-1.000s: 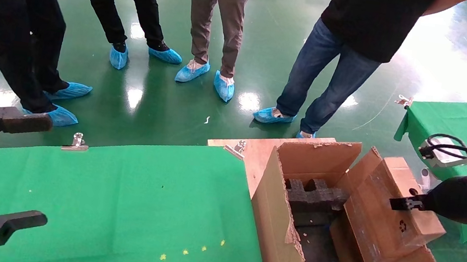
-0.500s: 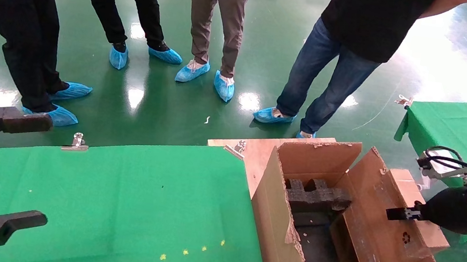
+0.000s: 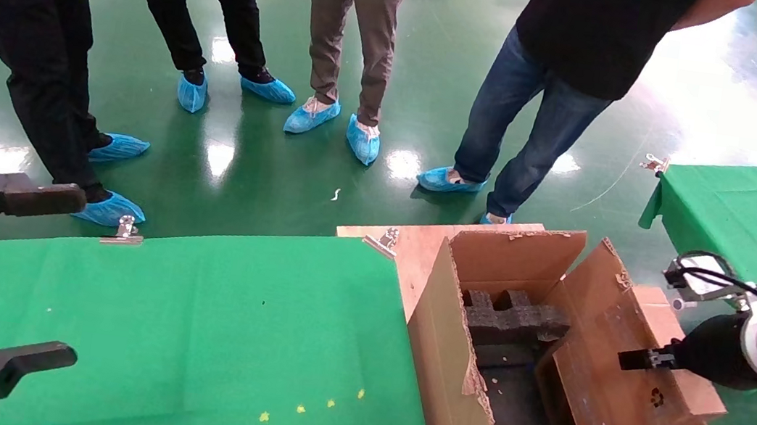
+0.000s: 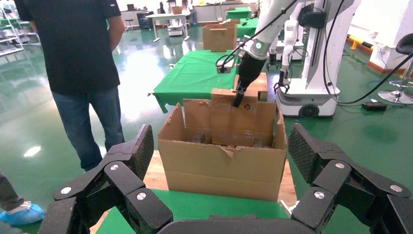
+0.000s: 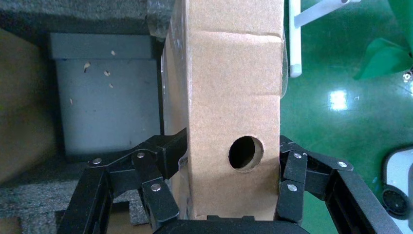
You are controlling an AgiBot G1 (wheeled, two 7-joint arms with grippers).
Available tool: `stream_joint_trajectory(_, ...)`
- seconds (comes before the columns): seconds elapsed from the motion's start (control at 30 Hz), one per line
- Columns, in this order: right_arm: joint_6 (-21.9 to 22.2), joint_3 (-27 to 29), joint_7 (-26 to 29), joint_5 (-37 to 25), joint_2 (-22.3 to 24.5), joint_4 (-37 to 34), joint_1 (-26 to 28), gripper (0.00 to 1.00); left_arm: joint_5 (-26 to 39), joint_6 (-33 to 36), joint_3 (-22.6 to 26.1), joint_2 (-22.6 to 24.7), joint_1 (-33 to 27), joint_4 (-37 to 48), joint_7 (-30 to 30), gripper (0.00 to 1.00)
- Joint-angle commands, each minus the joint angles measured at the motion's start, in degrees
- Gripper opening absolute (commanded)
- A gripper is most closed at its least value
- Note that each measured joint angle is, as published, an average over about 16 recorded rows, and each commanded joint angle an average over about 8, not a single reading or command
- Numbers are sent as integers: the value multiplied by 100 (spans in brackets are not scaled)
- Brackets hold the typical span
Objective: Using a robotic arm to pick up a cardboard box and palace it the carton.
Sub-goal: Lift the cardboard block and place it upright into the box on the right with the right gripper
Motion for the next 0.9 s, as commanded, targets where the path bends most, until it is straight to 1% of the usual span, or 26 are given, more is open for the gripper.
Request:
stream_joint_trajectory(0.03,38,-27,36,-53,-35,-1,-48,0,0,0,0,0,0,0,0,100)
stream_joint_trajectory(0.53,467,-244,586,-651,-476,-68,-533,0,-1,0,1,0,0,0,0,100)
stream_joint_trajectory(0.9,941,-341,877,-942,-737,-313,-912,0,-1,-1,1,-1,0,0,1,100)
